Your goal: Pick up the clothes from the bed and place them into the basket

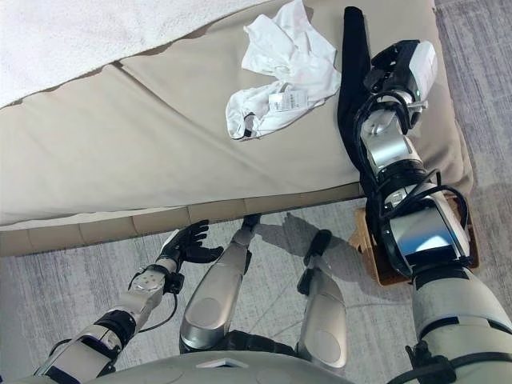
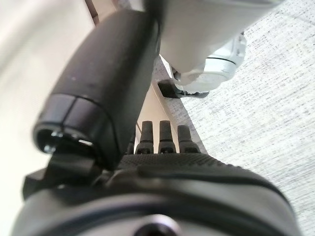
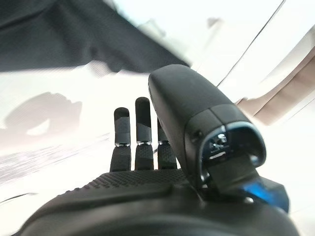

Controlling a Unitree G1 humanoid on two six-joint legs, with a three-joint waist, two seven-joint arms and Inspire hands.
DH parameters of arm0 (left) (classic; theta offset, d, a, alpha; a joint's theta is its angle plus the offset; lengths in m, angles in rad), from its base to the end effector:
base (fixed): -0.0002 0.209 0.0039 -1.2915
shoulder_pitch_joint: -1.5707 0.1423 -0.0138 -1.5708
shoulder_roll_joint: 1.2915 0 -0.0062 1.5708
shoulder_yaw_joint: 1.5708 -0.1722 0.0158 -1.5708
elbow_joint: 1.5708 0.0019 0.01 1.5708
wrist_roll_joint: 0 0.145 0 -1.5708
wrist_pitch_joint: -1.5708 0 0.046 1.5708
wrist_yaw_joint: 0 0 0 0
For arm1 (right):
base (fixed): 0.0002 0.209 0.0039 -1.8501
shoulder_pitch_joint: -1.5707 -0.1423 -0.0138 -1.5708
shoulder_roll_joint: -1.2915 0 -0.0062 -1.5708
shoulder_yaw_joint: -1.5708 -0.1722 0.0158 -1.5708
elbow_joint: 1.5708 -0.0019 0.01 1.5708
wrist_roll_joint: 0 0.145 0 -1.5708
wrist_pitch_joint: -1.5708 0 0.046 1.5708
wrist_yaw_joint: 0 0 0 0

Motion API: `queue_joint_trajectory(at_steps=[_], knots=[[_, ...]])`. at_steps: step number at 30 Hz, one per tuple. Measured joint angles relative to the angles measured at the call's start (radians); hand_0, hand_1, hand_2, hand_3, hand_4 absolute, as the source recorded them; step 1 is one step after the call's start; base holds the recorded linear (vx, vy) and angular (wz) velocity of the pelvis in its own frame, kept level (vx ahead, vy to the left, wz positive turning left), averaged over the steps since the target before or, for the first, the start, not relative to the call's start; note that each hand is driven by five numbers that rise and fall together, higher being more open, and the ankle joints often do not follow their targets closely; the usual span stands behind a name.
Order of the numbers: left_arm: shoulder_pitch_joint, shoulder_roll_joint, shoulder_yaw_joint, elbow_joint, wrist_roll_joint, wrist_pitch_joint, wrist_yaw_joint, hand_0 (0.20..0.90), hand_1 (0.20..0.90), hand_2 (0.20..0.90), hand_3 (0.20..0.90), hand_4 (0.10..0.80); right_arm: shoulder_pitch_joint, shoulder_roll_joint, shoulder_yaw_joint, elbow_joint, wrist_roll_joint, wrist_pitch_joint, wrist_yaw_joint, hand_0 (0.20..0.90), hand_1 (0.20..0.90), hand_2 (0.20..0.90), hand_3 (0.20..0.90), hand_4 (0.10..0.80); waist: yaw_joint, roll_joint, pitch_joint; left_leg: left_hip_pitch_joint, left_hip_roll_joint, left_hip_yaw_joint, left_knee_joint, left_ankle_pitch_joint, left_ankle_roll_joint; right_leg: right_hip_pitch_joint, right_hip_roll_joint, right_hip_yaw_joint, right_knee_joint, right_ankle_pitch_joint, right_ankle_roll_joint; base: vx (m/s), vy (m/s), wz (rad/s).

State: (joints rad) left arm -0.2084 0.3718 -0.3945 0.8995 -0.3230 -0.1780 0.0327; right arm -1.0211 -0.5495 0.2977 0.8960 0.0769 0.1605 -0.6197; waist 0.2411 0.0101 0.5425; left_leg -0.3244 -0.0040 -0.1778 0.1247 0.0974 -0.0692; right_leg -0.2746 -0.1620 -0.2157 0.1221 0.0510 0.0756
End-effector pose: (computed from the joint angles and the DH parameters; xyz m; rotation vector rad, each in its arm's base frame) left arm 0.1952 0.2109 -0.0486 0.2490 0.5734 -0.0620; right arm 0.3554 -0.2176 0.1892 -0.5969 -0.1223 -0.6827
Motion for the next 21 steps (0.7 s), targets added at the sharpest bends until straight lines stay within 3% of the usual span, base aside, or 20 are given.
queue_joint_trajectory(at_steps=[7, 8, 9, 10, 21], knots=[[-0.001, 0.0, 0.003, 0.021, 0.0, 0.0, -0.001, 0.9, 0.9, 0.9, 0.9, 0.8, 0.083, 0.001, -0.015, 0.002, 0.0, -0.014, 0.0, 0.3, 0.3, 0.3, 0.2, 0.1, -0.018, 0.002, 0.0, 0.003, 0.0, 0.009, 0.0, -0.002, 0.003, -0.002, -0.001, 0.008, 0.0, 0.002, -0.002, -0.009, 0.017, -0.03], [-0.001, -0.001, 0.005, 0.023, 0.0, 0.0, -0.001, 0.9, 0.9, 0.9, 0.9, 0.8, 0.083, 0.001, -0.015, 0.002, 0.0, -0.017, 0.0, 0.538, 0.538, 0.538, 0.477, 0.377, -0.02, 0.002, 0.0, 0.004, 0.0, 0.009, 0.0, -0.002, 0.003, -0.002, -0.001, 0.008, 0.001, 0.002, -0.002, -0.01, 0.03, 0.0], [-0.001, -0.003, 0.006, 0.025, 0.0, 0.0, 0.0, 0.9, 0.9, 0.9, 0.9, 0.8, 0.083, 0.001, -0.015, 0.002, -0.001, -0.023, 0.0, 0.618, 0.618, 0.618, 0.571, 0.471, -0.021, 0.003, 0.0, 0.005, 0.0, 0.009, 0.0, -0.002, 0.003, -0.001, -0.001, 0.008, 0.002, 0.002, -0.002, 0.0, 0.0, 0.0], [-0.002, -0.005, 0.007, 0.026, 0.0, 0.0, -0.001, 0.9, 0.9, 0.9, 0.9, 0.8, 0.082, 0.001, -0.015, 0.002, -0.001, -0.026, 0.004, 0.9, 0.9, 0.9, 0.9, 0.8, -0.02, 0.004, 0.0, 0.007, 0.0, 0.009, 0.0, -0.002, 0.003, 0.001, -0.001, 0.008, 0.003, 0.002, -0.002, 0.0, 0.0, 0.0], [-0.01, -0.008, 0.007, 0.028, 0.0, 0.002, -0.009, 0.9, 0.9, 0.9, 0.9, 0.8, 0.068, 0.002, -0.006, 0.145, 0.043, 0.019, 0.154, 0.9, 0.9, 0.9, 0.9, 0.8, 0.009, 0.008, 0.001, -0.009, -0.001, -0.001, -0.001, -0.002, 0.002, -0.009, -0.002, -0.001, 0.002, 0.001, -0.002, 0.006, -0.006, 0.02]])
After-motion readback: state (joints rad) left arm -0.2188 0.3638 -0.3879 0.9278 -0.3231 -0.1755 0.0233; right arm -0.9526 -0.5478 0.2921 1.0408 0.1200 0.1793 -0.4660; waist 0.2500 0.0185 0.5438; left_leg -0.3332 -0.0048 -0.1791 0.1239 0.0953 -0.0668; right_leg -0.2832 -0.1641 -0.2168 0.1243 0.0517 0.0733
